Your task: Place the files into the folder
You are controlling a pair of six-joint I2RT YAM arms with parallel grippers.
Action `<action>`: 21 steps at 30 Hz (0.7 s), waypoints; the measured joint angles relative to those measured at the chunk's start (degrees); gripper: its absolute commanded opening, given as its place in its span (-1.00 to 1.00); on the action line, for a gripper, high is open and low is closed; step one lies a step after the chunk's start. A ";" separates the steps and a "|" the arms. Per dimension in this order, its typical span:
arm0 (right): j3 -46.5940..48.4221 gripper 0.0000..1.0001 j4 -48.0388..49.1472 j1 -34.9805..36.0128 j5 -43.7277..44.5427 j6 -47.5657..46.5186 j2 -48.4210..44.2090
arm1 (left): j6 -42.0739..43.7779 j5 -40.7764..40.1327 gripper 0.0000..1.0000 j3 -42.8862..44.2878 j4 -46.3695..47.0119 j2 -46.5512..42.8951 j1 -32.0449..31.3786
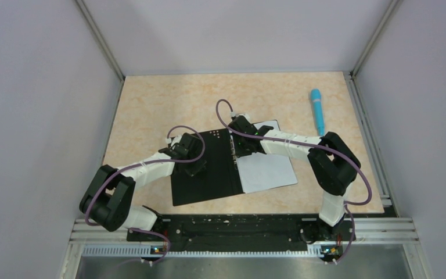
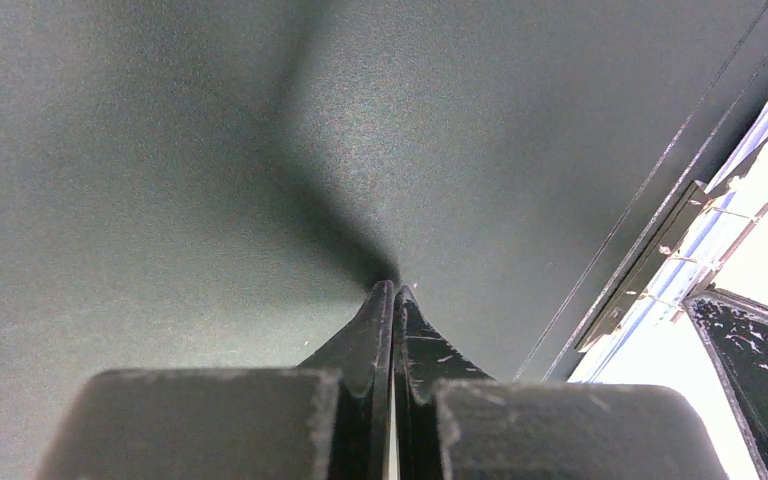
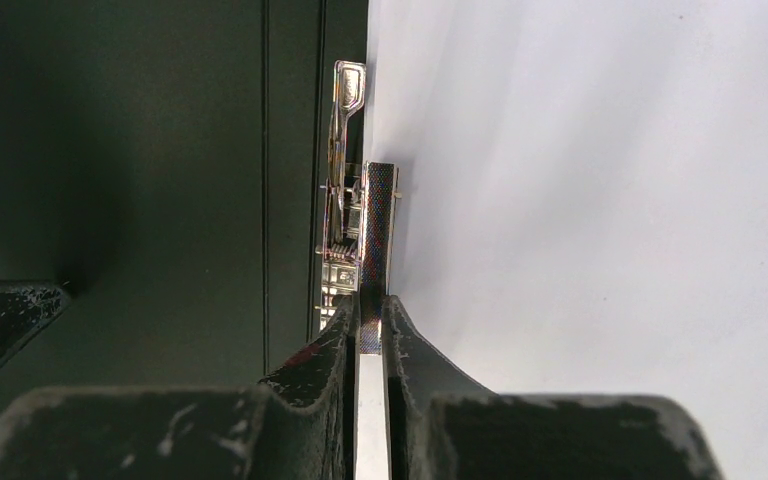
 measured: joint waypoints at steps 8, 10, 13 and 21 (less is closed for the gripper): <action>0.00 -0.93 -0.11 0.22 0.02 0.02 0.00 | -0.59 -0.17 -1.00 -0.02 0.00 0.00 0.00; 0.00 -0.94 -0.17 0.35 0.22 0.00 0.00 | -0.68 -0.20 -1.00 -0.02 0.00 0.00 0.00; 0.00 -0.95 -0.20 0.39 0.33 0.02 0.00 | -0.76 -0.20 -1.00 -0.09 0.04 0.00 0.00; -0.70 -0.97 -0.37 0.85 0.72 0.39 -0.61 | -1.25 -0.31 -1.00 -0.09 0.04 0.00 0.00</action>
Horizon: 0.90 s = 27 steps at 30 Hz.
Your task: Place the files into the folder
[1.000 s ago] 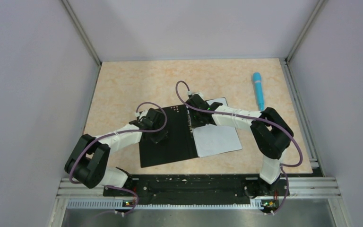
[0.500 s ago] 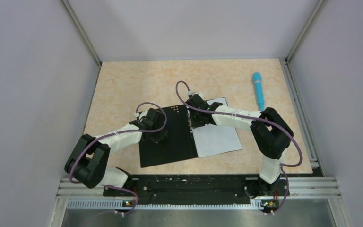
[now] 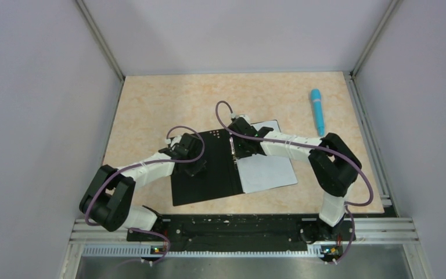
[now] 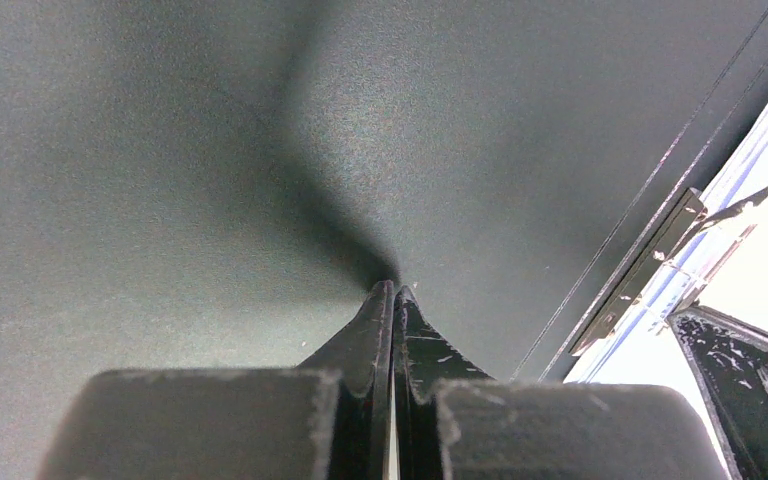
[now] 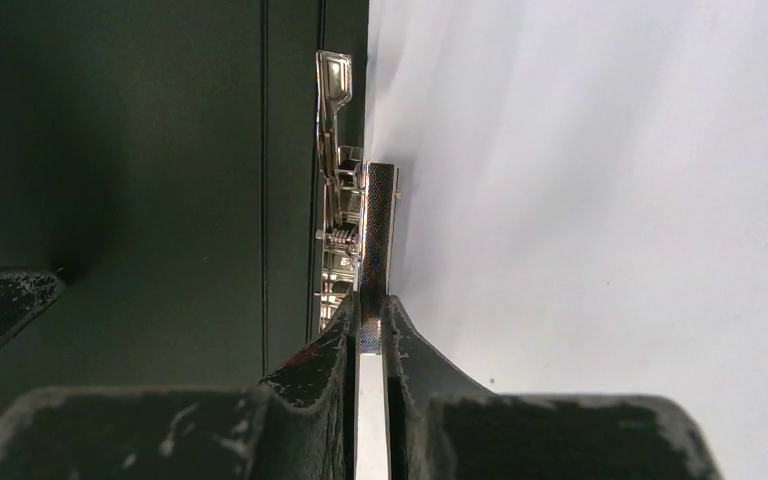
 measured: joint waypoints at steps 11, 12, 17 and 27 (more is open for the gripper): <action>-2.25 -0.98 -0.17 0.79 -0.37 1.07 -1.05 | -0.98 -0.17 -1.00 -0.07 0.00 0.00 0.00; -2.60 -0.99 0.13 0.79 -0.44 1.11 -1.11 | -0.98 -0.15 -1.00 -0.07 0.02 0.00 0.00; -4.42 -0.99 1.53 0.79 -0.98 1.90 -1.46 | -1.05 -0.17 -1.00 -0.13 0.22 0.00 0.00; -7.04 -0.99 5.44 1.03 -0.33 2.54 -2.27 | -1.18 -0.17 -1.00 -0.13 0.22 0.04 0.00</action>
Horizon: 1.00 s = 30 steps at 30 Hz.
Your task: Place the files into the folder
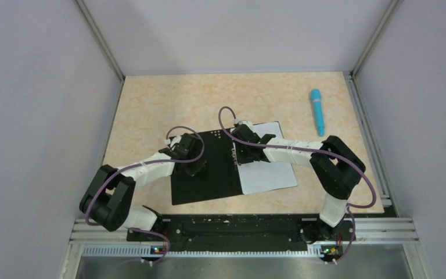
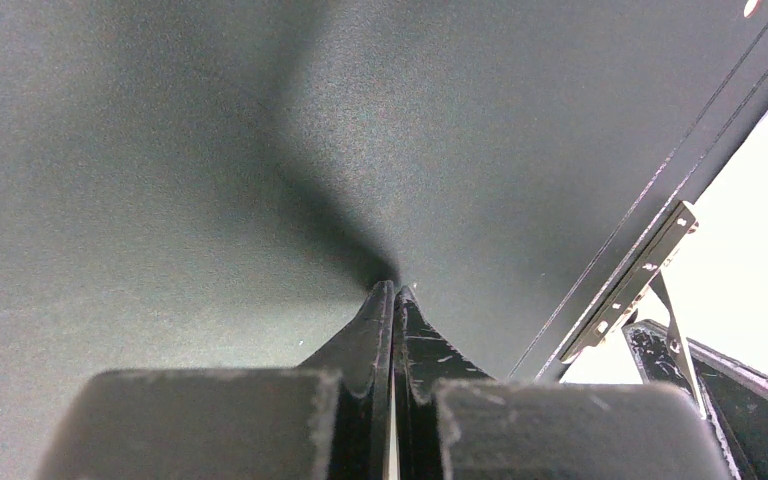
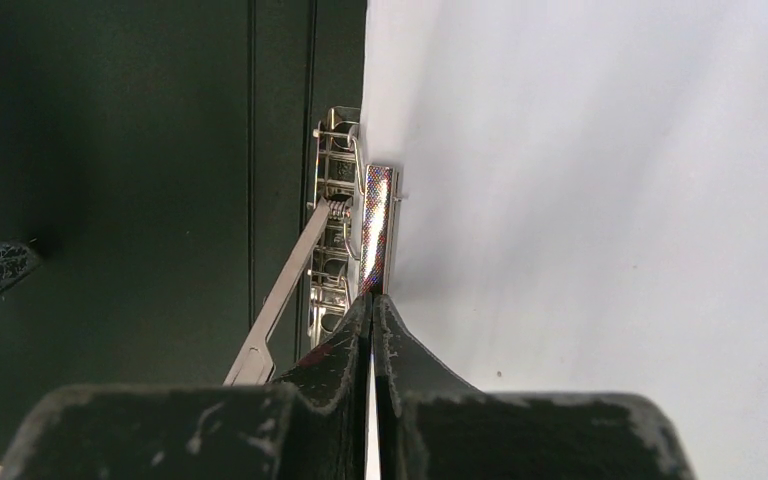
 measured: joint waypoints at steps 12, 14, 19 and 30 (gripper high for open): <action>-0.26 -0.99 1.75 -0.02 1.09 0.00 0.22 | 3.61 1.27 -0.79 4.24 -0.33 4.13 0.15; -0.26 -0.99 2.10 -0.07 1.16 -0.02 0.33 | 5.66 2.38 -0.65 5.97 -0.42 5.77 0.39; -0.26 -0.98 3.28 -0.72 1.11 -0.24 0.63 | 9.57 5.55 -0.50 10.27 -0.46 8.74 0.66; 0.48 -0.86 1.90 -1.07 0.61 -1.51 0.57 | 12.57 3.58 -0.07 12.09 -2.95 6.86 2.03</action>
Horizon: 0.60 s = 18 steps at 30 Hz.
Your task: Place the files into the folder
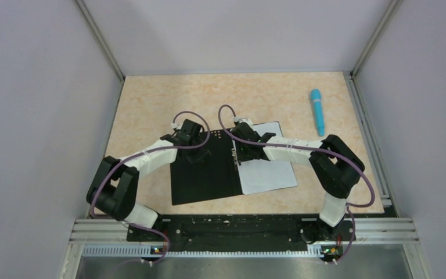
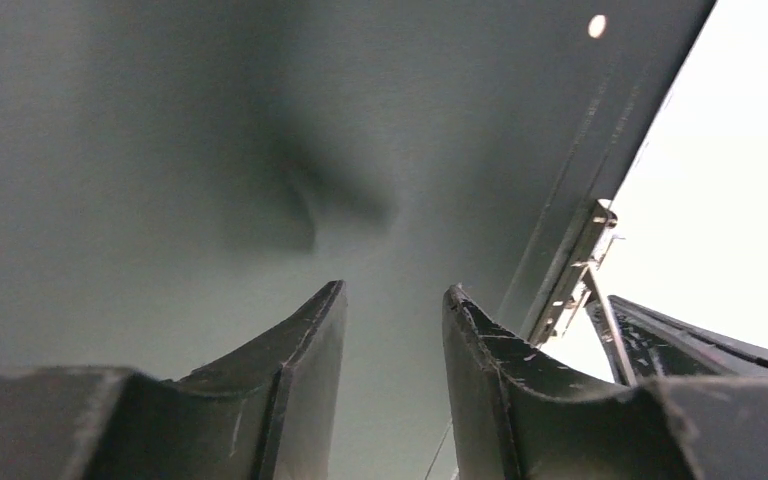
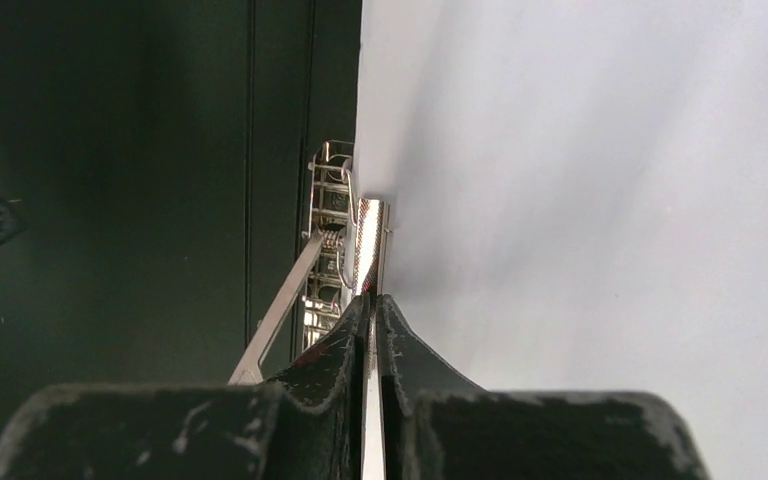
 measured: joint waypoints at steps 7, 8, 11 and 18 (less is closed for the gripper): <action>1.75 -0.78 -4.37 0.00 0.26 -0.09 -1.07 | 0.57 -3.65 -0.02 -6.10 -4.22 -10.82 2.78; 2.12 -0.76 -5.05 0.00 0.39 -0.09 -1.38 | 0.61 -4.13 -0.01 -6.62 -4.92 -12.04 3.13; 3.04 -0.65 -7.17 0.00 0.90 -0.09 -2.86 | 0.74 -5.73 0.10 -7.50 -7.41 -15.43 3.82; 11.80 -0.35 -15.61 2.10 4.83 -1.88 -5.01 | -0.48 -7.21 0.19 -8.07 -13.33 -18.67 4.79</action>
